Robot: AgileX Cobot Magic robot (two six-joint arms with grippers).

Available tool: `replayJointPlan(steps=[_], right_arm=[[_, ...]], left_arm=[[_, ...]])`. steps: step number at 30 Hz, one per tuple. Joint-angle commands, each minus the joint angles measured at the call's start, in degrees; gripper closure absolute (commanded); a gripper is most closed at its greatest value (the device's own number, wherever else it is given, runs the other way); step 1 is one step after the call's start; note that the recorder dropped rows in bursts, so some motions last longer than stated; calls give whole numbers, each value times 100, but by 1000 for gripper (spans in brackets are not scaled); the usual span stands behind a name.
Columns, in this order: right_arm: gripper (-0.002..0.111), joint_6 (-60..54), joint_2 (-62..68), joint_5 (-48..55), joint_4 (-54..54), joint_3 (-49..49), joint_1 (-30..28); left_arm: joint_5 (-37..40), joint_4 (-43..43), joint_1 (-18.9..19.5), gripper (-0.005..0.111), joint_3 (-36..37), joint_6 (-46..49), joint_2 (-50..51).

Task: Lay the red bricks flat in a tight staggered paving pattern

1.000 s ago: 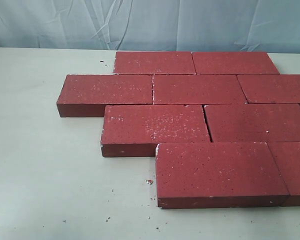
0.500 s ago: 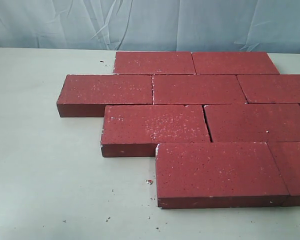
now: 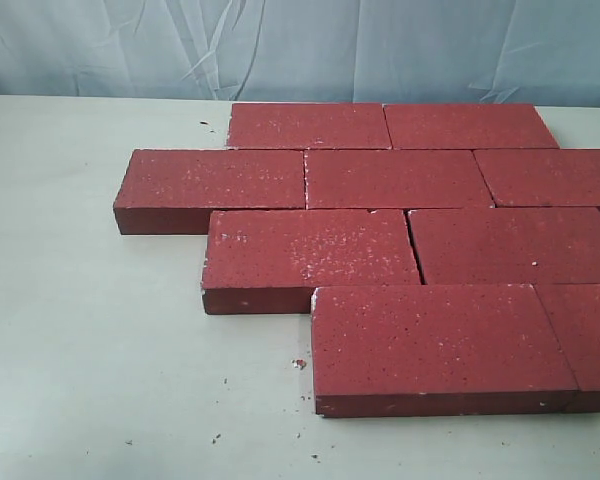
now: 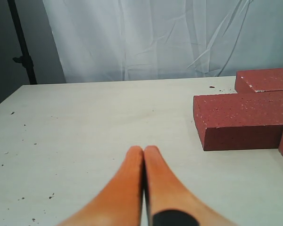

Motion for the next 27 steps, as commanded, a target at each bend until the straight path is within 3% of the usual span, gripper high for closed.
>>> replayJointPlan(steps=[1, 23, 27], right_arm=[[109, 56, -380, 283, 150, 83, -32], [109, 74, -498, 830, -199, 83, 117], [109, 545, -498, 1097, -518, 83, 117]], left_arm=[[-29, -14, 4, 107, 25, -6, -26], [-29, -14, 4, 107, 25, -6, -26], [-29, -14, 4, 107, 25, -6, -26]])
